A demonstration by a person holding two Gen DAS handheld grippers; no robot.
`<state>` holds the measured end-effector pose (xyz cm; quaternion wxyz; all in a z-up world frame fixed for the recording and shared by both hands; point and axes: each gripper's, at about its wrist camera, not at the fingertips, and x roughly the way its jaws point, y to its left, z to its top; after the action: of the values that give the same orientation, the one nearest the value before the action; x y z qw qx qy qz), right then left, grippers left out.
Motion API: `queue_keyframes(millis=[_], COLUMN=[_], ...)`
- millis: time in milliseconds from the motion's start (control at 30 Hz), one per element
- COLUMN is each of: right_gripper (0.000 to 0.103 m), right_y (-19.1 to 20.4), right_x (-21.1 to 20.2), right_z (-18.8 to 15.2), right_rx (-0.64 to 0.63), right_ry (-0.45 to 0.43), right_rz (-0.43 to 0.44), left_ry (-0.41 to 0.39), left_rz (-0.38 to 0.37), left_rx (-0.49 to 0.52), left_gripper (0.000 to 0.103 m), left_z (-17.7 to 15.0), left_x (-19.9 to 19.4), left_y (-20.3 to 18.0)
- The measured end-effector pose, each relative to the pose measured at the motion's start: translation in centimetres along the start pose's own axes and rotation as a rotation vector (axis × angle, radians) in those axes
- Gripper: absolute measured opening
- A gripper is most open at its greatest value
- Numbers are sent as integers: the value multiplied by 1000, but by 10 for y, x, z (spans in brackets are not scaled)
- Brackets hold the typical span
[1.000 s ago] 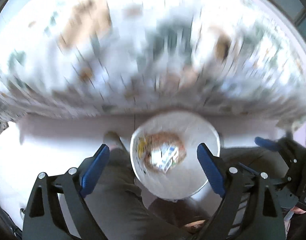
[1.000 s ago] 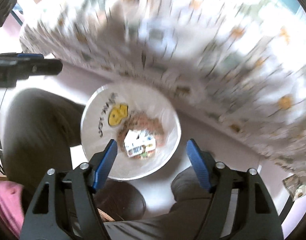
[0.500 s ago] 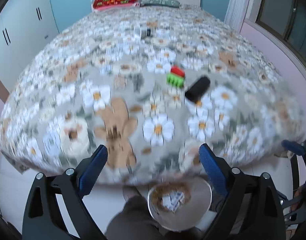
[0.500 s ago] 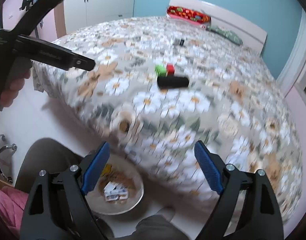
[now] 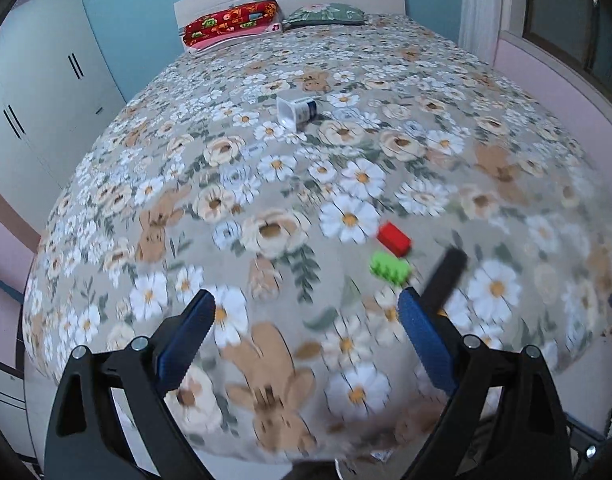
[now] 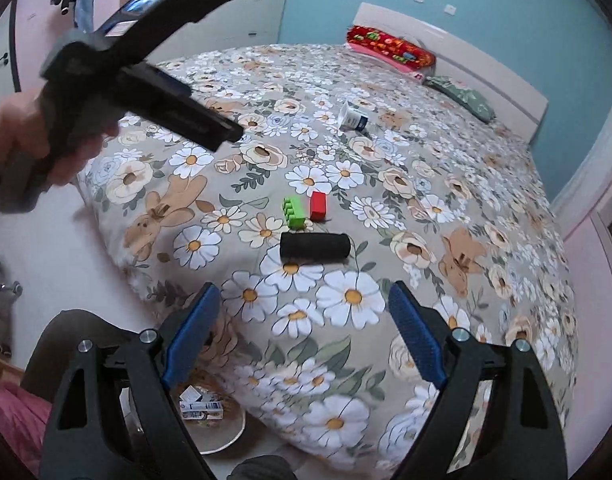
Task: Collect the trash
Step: 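Move both tools back over the bed toward the yogurt cup and blocks, then grasp the white yogurt cup with left tool while right tool grasps red block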
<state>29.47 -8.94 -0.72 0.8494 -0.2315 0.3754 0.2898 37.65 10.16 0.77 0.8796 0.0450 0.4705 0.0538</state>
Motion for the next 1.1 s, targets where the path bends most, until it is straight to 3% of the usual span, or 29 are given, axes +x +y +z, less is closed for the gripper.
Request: queue_keyframes(millis=[333,600,900,1100], right_gripper=[85,85,85,85], right_y=[-31,-51,-70,-77], right_x=[63,143,213,243], right_z=[47,80,92,100], right_rx=[13,86,183,223], right_ry=[43,93,155,179], right_rz=[32,104,169,200], left_ry=[10,25,-1,-28], left_rz=[33,42,55,74], left_rx=[1,12,34,104], left_gripper=[94,94,94,94], left_z=[58,98,153,196], left_x=[62,124,188,226], left_y=[7,11,27,34])
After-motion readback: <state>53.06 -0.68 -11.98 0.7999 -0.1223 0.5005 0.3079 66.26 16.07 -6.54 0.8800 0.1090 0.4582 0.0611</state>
